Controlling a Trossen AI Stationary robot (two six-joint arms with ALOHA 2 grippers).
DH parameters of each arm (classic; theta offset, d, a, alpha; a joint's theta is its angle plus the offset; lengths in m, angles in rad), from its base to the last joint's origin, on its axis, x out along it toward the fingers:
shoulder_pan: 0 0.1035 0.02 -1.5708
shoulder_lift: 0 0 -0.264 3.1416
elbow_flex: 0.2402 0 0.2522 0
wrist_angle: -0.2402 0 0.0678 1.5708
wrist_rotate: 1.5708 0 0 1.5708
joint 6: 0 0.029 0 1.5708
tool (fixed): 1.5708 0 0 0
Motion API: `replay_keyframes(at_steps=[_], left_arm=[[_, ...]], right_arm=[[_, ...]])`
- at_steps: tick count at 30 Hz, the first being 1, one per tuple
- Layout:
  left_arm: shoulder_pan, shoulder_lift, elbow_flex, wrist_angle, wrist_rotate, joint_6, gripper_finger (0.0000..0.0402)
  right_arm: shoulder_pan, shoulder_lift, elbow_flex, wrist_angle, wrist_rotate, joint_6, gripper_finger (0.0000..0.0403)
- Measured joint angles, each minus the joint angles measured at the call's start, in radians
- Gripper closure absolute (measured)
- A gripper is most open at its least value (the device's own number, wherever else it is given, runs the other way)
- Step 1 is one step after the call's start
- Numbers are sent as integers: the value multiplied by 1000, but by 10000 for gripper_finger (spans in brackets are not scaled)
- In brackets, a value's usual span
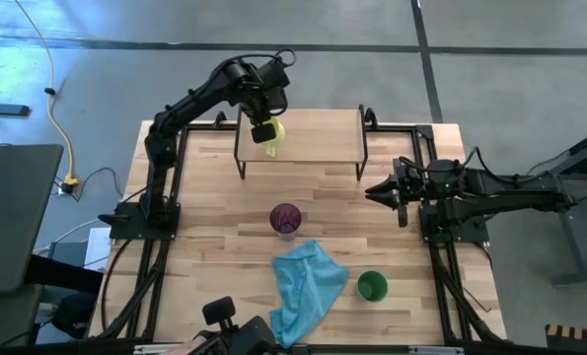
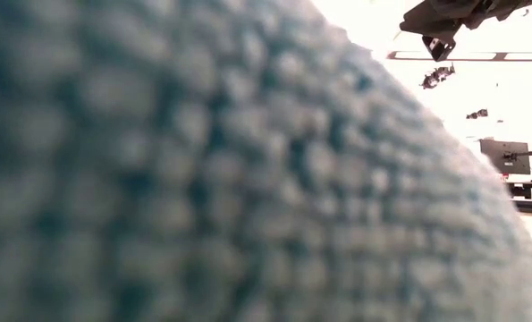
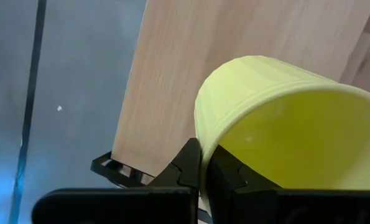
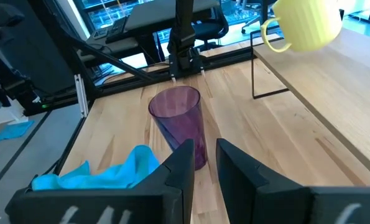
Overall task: Stack small to large cups/mugs on shelf
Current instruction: Put the yellow cup on the shelf
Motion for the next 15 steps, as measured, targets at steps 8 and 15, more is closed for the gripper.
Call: replay_keyframes(at_steps=[8,15], left_arm=[[0,2,0,0,0,5,401],[0,1,0,0,0,5,401]], right_arm=[[0,0,0,0,0,0,346],[0,0,0,0,0,0,346]])
